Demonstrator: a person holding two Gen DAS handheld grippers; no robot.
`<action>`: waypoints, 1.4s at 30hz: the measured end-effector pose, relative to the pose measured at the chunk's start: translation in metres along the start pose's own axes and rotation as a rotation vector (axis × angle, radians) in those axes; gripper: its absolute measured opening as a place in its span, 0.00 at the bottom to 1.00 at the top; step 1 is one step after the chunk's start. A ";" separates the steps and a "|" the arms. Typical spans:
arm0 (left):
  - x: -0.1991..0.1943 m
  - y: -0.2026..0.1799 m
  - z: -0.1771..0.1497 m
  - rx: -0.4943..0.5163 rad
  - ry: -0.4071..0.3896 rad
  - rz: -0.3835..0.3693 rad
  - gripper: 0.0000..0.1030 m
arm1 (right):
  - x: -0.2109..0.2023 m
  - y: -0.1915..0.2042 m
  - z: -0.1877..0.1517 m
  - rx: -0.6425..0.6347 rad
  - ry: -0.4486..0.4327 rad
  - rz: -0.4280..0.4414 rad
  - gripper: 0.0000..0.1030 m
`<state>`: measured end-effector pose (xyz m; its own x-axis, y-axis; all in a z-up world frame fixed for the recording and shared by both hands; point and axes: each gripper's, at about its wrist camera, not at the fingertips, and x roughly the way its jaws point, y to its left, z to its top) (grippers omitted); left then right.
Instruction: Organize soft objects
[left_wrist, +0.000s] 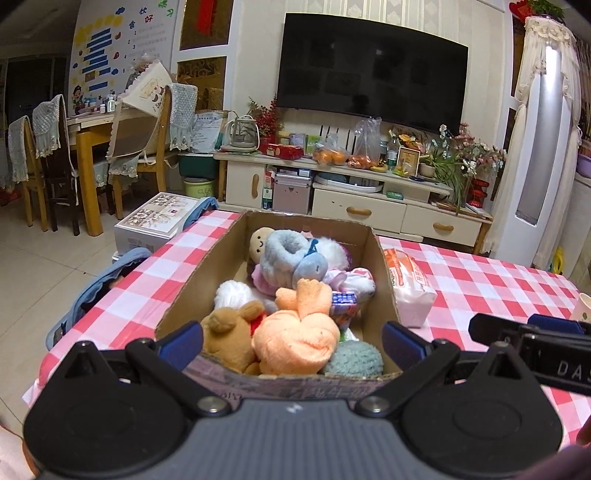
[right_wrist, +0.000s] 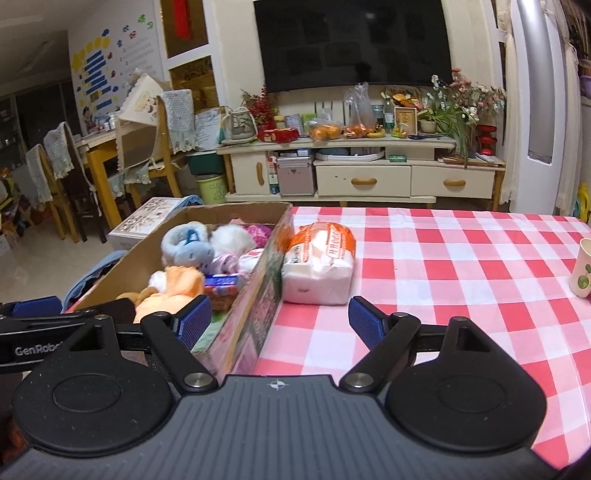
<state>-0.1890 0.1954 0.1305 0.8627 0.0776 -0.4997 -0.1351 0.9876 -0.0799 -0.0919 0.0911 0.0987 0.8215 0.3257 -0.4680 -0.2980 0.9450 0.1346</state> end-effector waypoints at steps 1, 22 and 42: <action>-0.002 0.001 -0.001 -0.001 -0.002 0.002 0.99 | -0.001 0.003 -0.001 -0.007 0.000 0.000 0.99; -0.019 0.016 -0.012 -0.019 -0.009 0.032 0.99 | -0.011 0.020 -0.011 -0.045 -0.001 -0.010 0.99; -0.017 0.014 -0.014 -0.006 -0.011 0.048 0.99 | -0.010 0.019 -0.016 -0.032 0.004 -0.008 0.99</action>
<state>-0.2124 0.2056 0.1258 0.8604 0.1264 -0.4936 -0.1796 0.9818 -0.0615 -0.1139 0.1056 0.0915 0.8218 0.3179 -0.4729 -0.3070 0.9462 0.1026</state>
